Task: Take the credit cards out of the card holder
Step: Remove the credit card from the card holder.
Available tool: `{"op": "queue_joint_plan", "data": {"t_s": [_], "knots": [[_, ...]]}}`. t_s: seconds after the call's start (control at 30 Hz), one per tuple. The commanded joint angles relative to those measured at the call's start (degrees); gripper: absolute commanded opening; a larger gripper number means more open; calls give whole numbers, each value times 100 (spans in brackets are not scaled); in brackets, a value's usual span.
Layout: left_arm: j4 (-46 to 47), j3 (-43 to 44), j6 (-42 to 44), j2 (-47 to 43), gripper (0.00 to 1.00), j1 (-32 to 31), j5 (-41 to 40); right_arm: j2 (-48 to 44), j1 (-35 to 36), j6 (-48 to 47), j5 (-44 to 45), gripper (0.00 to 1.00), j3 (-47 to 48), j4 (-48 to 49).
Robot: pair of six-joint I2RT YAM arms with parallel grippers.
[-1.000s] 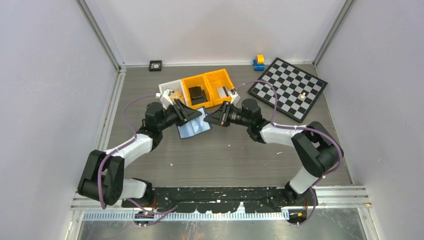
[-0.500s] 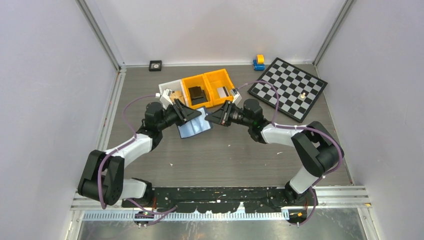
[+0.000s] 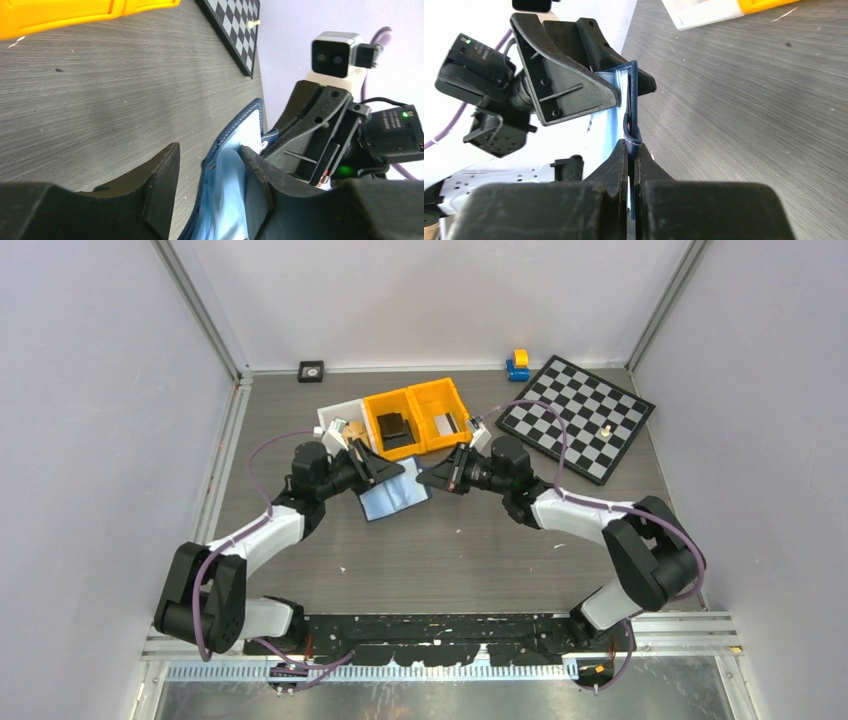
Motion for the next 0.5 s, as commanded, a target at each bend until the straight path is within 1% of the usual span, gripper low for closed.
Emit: {"op": "queue_joint_plan", "data": {"t_s": [0.0,0.03,0.1,0.23,0.27,0.37,0.47], "knots": [[-1123,416,700,-216,52,86,-459,-811,-143,-655,778,0,8,-582],[-1234,462,765,-218,55,80,-502,-921,-146,-748,870,0,22,-737],[-1311,488,816,-246,66,78,-519,-1086,-142,-926,1046,0,49,-1015],[-966,360,728,-310,84,78,-378,-1190,-143,-1112,1170,0,95,-1274],[-913,344,715,-310,87,74,-363,-1190,-146,-1112,1170,0,103,-1267],[-1053,381,752,-271,86,78,-430,-1210,-145,-1120,1214,1,92,-1279],[-1199,431,738,-202,83,78,-494,-1328,-143,-1166,1377,1,75,-1414]]}}
